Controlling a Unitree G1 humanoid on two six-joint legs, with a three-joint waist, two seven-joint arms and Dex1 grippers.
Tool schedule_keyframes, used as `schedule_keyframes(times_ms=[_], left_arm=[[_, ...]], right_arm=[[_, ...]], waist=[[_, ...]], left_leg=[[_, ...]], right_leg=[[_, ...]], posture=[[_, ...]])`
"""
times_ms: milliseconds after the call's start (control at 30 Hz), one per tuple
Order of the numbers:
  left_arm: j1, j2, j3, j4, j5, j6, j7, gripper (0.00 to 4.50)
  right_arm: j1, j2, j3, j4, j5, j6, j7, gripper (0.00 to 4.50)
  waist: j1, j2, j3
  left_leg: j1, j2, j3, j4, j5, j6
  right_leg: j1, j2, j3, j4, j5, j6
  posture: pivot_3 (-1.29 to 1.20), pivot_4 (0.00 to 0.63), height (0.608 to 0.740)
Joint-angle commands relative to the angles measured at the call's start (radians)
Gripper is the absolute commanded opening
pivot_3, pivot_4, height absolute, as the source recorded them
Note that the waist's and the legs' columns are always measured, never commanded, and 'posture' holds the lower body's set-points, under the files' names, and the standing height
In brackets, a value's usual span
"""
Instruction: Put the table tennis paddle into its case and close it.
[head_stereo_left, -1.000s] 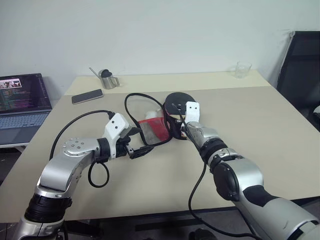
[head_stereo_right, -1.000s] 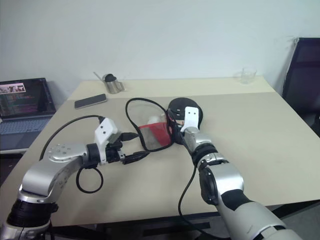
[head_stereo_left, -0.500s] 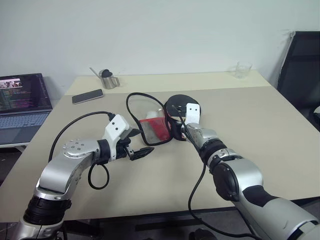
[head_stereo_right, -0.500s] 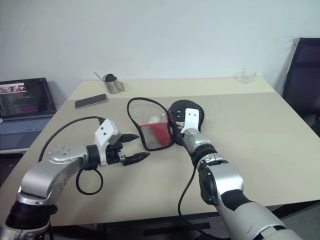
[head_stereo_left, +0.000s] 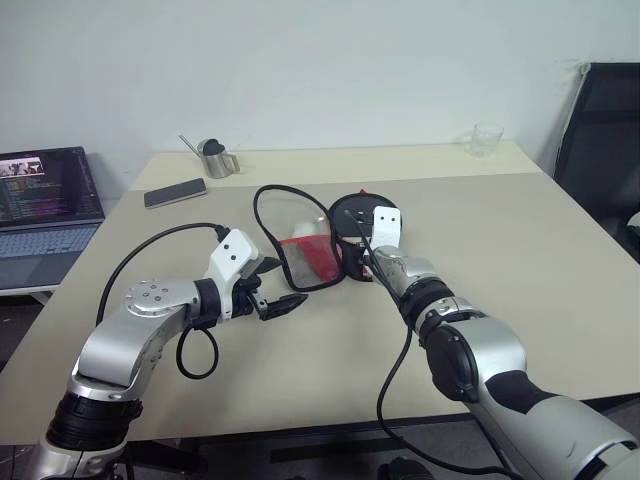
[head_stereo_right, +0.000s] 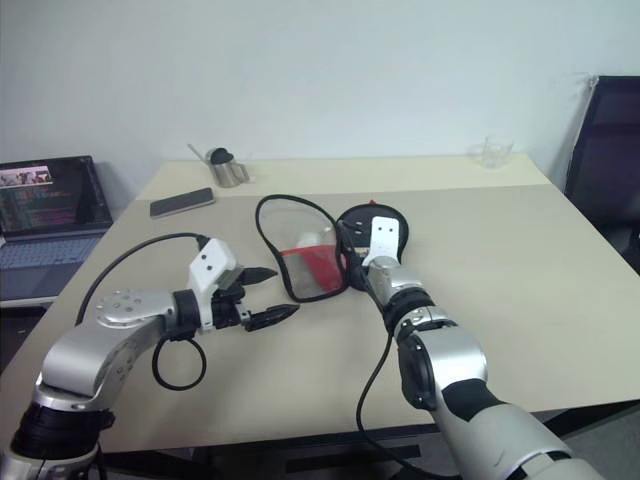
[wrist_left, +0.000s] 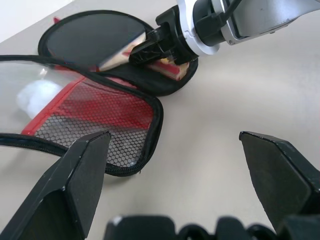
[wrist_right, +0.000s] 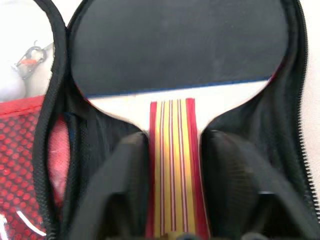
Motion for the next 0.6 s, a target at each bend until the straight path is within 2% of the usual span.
schedule_keyframes(times_ms=[33,100,367,467,600], left_arm=[[-0.007,0.017,0.017,-0.038,-0.006,-0.009,0.001,4.5],[-0.008,0.018,0.015,-0.037,-0.005,-0.01,0.0,4.5],[-0.031,0.003,0.02,0.002,0.0,-0.032,0.007,4.5],[-0.065,-0.008,0.039,0.048,-0.003,-0.044,0.018,4.5],[-0.097,0.005,0.071,0.134,-0.002,-0.077,0.011,4.5]], right_arm=[[-0.012,-0.003,-0.016,-0.012,0.014,-0.016,-0.006,3.82],[-0.013,-0.004,-0.018,-0.013,0.015,-0.015,-0.006,4.48],[-0.037,-0.027,-0.014,-0.078,0.019,0.048,0.036,4.48],[-0.035,-0.062,0.021,-0.234,0.024,0.178,0.124,4.48],[0.086,-0.174,0.122,-0.646,0.049,0.456,0.313,4.48]], waist=[[0.0,0.0,0.0],[0.0,0.0,0.0],[0.0,0.0,0.0],[0.001,0.0,0.0],[0.003,0.0,0.0]], left_leg=[[0.0,0.0,0.0,0.0,0.0,0.0],[0.0,0.0,0.0,0.0,0.0,0.0],[0.0,0.0,0.0,0.0,0.0,0.0],[0.0,0.0,0.0,0.0,0.0,0.0],[0.0,0.0,-0.001,0.001,0.0,0.0]], right_leg=[[0.0,0.0,0.0,0.0,0.0,0.0],[0.0,0.0,0.0,0.0,0.0,0.0],[0.0,0.0,0.0,0.001,0.0,0.0],[0.0,0.0,0.0,0.001,0.0,0.0],[0.0,0.0,-0.001,0.0,0.0,0.0]], posture=[[0.0,0.15,0.74],[0.0,0.15,0.74],[0.0,0.15,0.74],[0.0,0.15,0.74],[0.0,0.15,0.74]])
